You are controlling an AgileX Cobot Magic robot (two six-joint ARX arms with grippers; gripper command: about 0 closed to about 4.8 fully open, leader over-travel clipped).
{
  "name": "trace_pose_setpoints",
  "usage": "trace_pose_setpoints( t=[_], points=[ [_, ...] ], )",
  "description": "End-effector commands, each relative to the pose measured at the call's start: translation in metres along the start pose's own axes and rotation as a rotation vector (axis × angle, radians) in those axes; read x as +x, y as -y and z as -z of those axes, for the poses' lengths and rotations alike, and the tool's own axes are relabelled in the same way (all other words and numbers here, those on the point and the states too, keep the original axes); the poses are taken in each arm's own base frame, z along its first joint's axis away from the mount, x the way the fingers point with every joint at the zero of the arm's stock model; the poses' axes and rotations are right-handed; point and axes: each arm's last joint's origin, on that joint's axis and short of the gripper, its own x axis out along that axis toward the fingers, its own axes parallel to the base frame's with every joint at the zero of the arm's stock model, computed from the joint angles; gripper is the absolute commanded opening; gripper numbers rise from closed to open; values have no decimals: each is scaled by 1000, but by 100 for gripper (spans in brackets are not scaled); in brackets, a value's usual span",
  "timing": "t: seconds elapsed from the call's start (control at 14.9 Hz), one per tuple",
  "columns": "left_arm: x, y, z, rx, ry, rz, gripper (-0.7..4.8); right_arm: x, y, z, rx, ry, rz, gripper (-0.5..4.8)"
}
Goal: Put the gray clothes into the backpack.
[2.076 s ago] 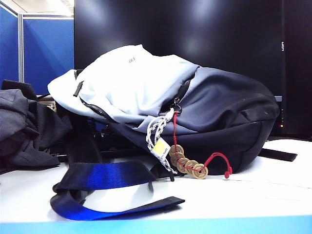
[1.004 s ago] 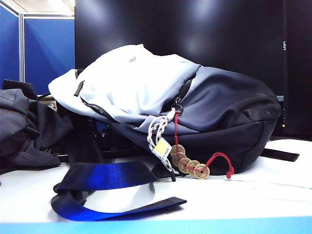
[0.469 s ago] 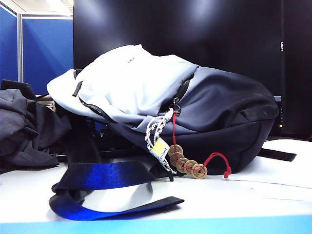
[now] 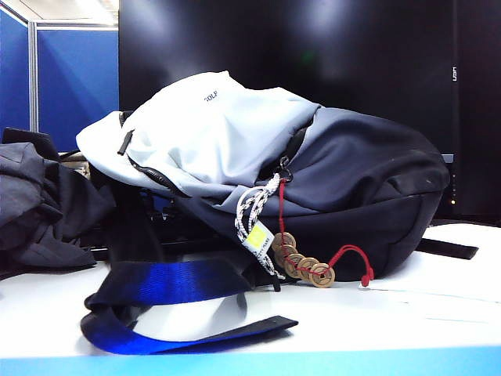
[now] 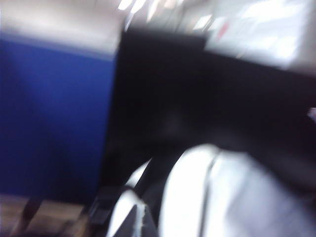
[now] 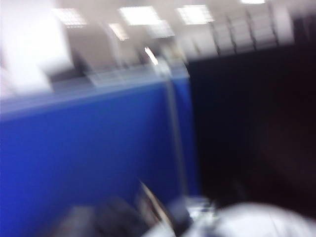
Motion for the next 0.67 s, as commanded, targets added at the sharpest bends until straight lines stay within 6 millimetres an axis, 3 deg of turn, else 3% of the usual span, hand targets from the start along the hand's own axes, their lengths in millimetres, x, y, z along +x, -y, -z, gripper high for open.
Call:
trace_pose_setpoints(
  t=[0.07, 0.2, 0.4, 0.47, 0.6, 0.67],
  points=[
    [6, -9, 18, 85, -151, -139, -3, 27, 1, 42, -93, -116, 96, 384],
    [11, -14, 26, 133, -217, -202, -2, 41, -3, 72, -99, -190, 189, 471],
    [16, -19, 34, 142, -267, -272, -1, 58, -14, 113, -163, -254, 271, 474],
    [18, -20, 35, 143, -274, -277, -1, 62, -11, 124, -193, -257, 393, 473],
    [18, -20, 36, 142, -278, -278, -1, 67, -6, 141, -187, -281, 398, 469],
    [18, -20, 36, 141, -280, -278, -1, 68, -5, 145, -187, -276, 397, 407]
  ],
)
